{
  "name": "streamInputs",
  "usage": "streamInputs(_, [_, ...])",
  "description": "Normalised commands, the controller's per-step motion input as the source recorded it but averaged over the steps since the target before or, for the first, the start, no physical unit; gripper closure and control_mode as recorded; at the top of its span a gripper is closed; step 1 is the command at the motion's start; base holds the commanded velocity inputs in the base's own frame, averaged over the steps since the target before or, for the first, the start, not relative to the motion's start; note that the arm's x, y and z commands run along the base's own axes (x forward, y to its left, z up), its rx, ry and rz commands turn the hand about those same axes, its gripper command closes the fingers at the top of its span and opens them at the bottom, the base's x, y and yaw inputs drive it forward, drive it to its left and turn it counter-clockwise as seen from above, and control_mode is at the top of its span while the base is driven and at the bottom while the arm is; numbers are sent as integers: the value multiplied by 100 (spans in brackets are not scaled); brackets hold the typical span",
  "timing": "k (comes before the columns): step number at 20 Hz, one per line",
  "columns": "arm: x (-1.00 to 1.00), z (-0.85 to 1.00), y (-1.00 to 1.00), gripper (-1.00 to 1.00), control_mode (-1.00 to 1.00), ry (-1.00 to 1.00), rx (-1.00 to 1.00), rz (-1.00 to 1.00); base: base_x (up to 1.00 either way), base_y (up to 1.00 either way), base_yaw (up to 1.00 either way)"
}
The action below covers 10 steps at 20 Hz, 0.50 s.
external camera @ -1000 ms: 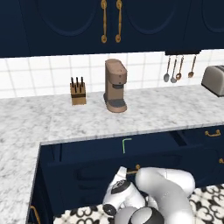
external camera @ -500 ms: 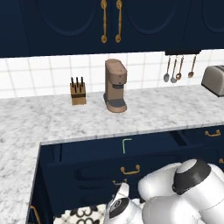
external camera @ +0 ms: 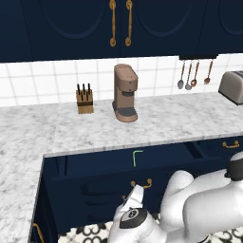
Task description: Take a straw from the drawer in front and place it inside the glass cup on the dining counter.
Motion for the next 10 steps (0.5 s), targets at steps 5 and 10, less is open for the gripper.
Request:
streamInputs(5, [0,100,-8,100,-100,-3,3,-3,0,0,0])
streamInputs(10, [30,94,-3,100,-100,21,2,0,0,0,0])
